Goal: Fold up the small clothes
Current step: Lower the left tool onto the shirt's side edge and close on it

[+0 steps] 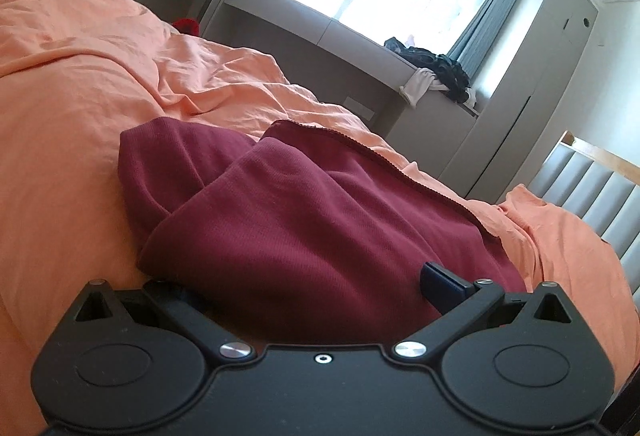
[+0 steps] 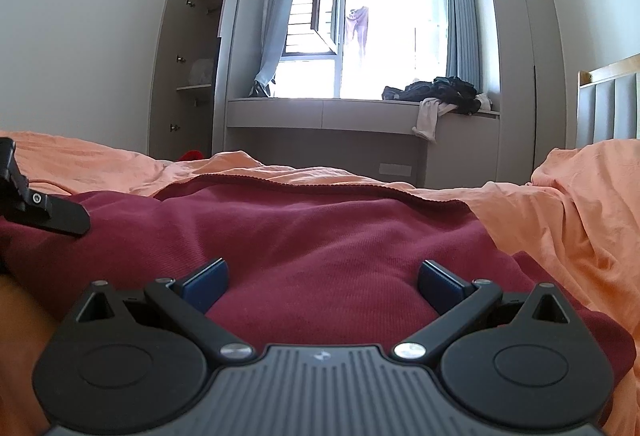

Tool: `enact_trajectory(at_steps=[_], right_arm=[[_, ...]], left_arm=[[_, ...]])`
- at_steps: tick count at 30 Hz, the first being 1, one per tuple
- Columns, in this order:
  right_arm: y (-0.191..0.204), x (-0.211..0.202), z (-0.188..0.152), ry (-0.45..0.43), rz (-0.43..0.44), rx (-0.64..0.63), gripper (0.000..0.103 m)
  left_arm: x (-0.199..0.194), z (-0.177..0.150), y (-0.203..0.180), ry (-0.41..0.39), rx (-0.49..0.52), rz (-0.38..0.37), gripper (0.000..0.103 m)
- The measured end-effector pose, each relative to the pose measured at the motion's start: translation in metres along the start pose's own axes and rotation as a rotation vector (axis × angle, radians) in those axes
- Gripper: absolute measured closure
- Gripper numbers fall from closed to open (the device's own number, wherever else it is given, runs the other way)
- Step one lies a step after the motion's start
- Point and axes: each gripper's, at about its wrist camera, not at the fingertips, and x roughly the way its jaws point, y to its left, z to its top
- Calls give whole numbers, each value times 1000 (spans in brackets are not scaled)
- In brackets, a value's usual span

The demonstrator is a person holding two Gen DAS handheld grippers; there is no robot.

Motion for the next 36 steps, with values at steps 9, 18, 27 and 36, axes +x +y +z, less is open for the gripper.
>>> enact_trajectory(at_steps=[9,18,27,36], right_arm=[[2,0,-3,-7,-9,11,0],[3,1,0,12,-9,8,0],[2,-1,2,15,-6,0,0],[3,0,1,14,-11,2,0]], left_arm=[[0,-3,-3,-9,26,10,0],[7,-1,-9,-52,6,81,0],[4,3,-5,-50,-48,80,1],[1,7,-1,-52,-159,115,11]])
